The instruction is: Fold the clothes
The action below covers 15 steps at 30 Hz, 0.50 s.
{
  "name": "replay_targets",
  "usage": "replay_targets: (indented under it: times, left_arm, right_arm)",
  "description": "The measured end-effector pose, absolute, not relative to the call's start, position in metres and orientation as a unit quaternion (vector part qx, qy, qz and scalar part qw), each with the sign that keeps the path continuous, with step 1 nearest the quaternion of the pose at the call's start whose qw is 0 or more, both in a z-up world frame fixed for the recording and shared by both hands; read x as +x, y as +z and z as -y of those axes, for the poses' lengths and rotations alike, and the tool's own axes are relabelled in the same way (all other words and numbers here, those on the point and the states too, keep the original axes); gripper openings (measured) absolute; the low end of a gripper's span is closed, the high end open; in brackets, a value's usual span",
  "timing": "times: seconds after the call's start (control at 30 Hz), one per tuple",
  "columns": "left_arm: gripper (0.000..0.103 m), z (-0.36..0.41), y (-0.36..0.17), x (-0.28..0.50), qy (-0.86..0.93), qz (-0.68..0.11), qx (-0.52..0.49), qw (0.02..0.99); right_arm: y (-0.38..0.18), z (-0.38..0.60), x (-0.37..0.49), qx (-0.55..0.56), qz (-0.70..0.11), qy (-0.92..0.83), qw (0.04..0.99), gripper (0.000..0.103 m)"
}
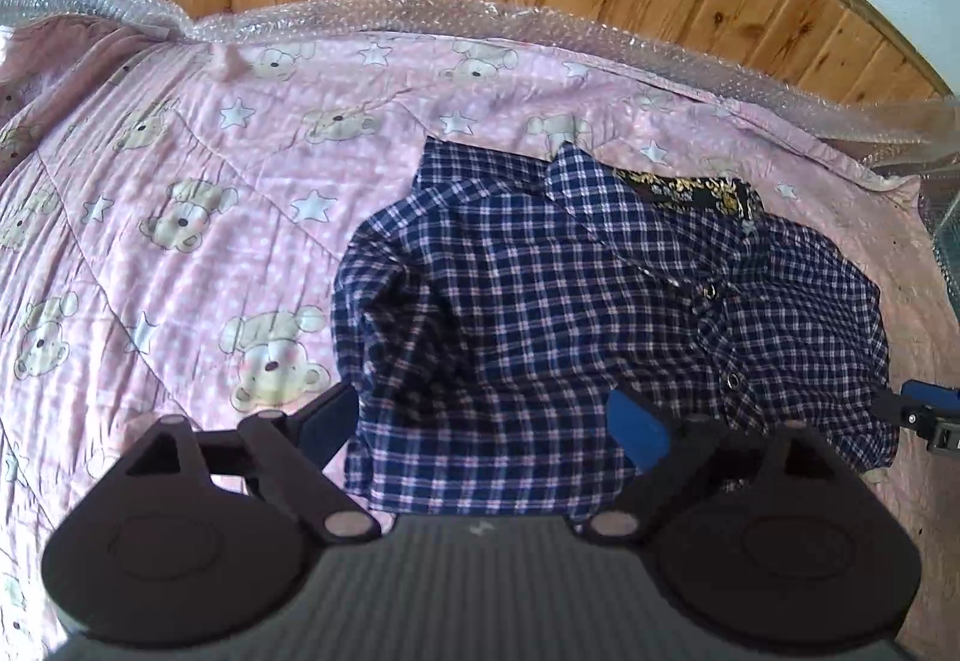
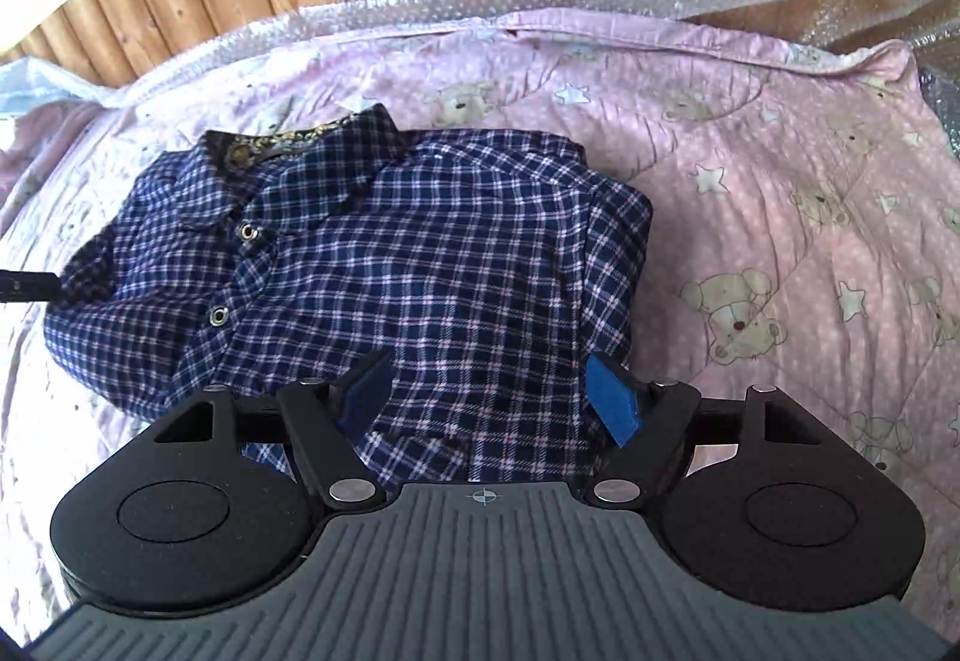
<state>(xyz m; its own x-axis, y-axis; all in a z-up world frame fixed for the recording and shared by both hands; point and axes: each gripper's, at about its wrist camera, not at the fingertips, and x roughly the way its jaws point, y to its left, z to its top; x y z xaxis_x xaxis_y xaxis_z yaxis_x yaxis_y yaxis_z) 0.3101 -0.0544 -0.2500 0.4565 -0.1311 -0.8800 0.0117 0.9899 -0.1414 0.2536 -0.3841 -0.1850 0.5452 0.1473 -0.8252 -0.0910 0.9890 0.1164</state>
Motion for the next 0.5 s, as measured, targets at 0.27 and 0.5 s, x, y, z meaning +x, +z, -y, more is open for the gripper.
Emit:
replay_targets:
  times: [0.27, 0.5]
  left_arm:
    - [0.097, 0.085, -0.243, 0.272, -0.028, -0.532, -0.037, 0.846]
    - [0.103, 0.115, -0.201, 0.223, -0.097, -0.501, -0.064, 0.858]
  right_arm:
    - [-0.188, 0.390, 0.252, 0.027, -0.485, 0.073, 0.871, 0.074]
    - [-0.134, 0.386, 0.211, 0.030, -0.443, 0.064, 0.894, 0.080]
